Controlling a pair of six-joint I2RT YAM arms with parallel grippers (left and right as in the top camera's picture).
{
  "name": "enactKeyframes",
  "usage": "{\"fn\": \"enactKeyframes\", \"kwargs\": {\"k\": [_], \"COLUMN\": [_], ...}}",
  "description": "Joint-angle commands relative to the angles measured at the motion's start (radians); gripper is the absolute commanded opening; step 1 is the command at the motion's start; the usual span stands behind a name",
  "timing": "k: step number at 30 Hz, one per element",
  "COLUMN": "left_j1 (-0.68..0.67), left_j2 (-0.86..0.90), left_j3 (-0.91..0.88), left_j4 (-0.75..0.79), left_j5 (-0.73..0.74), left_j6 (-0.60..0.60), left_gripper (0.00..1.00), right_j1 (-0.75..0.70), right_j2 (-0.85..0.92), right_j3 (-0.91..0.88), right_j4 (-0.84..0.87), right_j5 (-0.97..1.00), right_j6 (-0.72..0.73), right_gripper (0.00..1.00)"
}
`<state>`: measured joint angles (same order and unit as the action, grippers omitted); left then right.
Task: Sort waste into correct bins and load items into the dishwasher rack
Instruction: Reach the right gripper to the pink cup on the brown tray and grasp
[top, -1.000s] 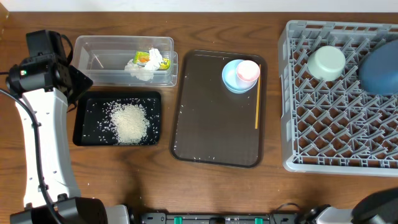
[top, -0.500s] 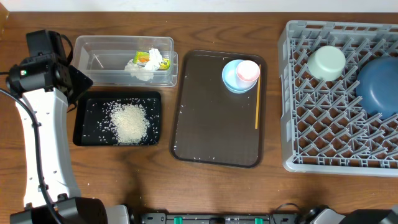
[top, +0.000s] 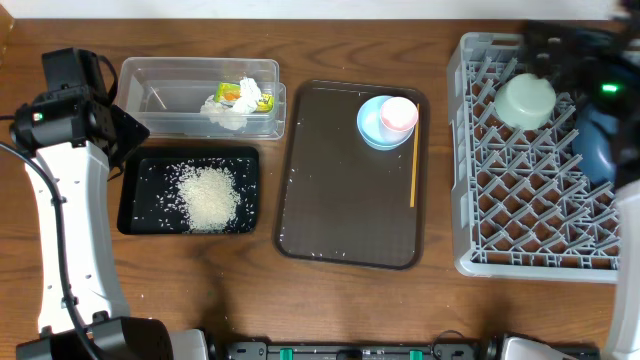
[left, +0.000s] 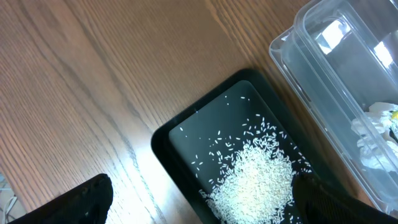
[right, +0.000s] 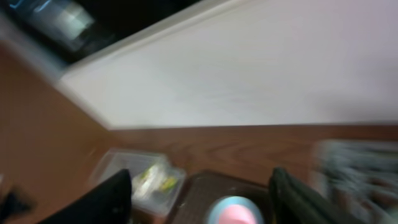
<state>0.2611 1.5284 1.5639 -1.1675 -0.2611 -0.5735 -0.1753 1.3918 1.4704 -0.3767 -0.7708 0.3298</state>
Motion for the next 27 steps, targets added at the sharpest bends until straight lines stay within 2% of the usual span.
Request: {"fn": "enactKeyframes", "kwargs": {"k": [1,3,7,9,12,15,19,27], "left_j1": [0.004,0.004,0.004,0.004,0.004,0.004,0.004,0.004], "left_j2": [0.002,0.002,0.002,0.002,0.002,0.002,0.002,0.002], "left_j3": [0.003,0.003,0.003,0.003,0.003,0.003,0.003,0.003], "left_j4": [-0.003,-0.003,-0.003,-0.002,-0.002,-0.003,-0.003,-0.003], "left_j5": [-0.005,-0.005,-0.005,-0.005,-0.005,-0.005,-0.005,-0.005], "left_j6": [-0.008,-0.008,-0.008,-0.008,-0.008,-0.008,-0.008,-0.008], "left_gripper": [0.94,0.94,0.94,0.94,0.94,0.94,0.94,0.94], "right_j1": [0.154,0.273,0.452,0.522,0.578,0.603,0.606,0.61], "right_j2": [0.014,0.05,0.154,0.241,0.383,0.535,0.697,0.816], "right_j3": [0.005,0.006,0.035,0.091,0.225,0.399,0.588,0.62], "right_j4": [-0.008,-0.016,-0.073,-0.134,-0.285,-0.462,-0.628,-0.734], "right_j5": [0.145,0.257,0.573,0.721,0.837,0.888,0.894,0.842], "right_j6": [-0.05,-0.12,-0.146,-0.189,-0.221,-0.224,-0.223,-0.188], "right_gripper": [0.61,0.57,0.49,0.49,0.5,0.59,0.55,0.55]}}
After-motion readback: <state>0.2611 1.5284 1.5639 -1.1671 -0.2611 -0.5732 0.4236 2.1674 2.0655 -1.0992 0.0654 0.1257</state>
